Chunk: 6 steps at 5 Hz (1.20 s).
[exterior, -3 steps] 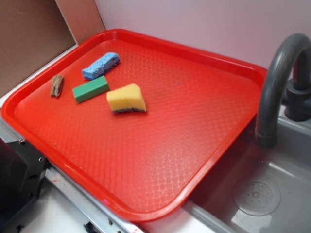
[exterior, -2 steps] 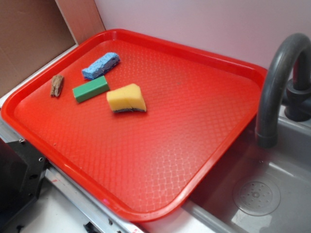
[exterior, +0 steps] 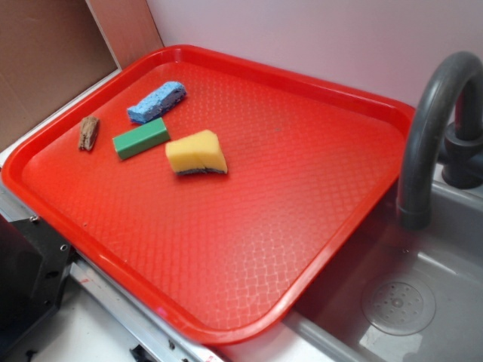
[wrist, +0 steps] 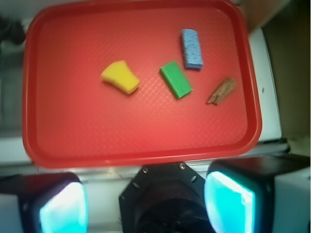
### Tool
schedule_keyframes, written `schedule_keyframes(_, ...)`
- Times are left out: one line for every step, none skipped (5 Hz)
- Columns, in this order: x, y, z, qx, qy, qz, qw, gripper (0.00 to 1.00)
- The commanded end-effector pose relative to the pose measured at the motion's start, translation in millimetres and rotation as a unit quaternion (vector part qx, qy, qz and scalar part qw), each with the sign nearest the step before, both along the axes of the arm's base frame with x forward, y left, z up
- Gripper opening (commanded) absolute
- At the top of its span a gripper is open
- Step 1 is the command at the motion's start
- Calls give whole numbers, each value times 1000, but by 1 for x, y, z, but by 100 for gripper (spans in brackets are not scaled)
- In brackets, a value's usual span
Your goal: Grab the wood chip.
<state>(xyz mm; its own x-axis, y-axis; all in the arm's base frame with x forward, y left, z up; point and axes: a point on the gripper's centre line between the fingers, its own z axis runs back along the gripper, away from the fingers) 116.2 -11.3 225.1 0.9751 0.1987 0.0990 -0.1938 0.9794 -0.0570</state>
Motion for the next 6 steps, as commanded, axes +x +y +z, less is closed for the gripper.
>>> schedule_keyframes(27,59,-34,-24,-36,259,965,100)
schedule_keyframes(34,84,-57,-12,-48,318,947,100)
schedule_keyframes(41,98,-86,20,-56,347,936,100)
schedule_keyframes(45,109,-103,25,-48,363,930,100)
schedule_keyframes(48,123,-119,45,-56,366,928,100)
schedule_keyframes(51,127,-141,4,-51,356,933,100)
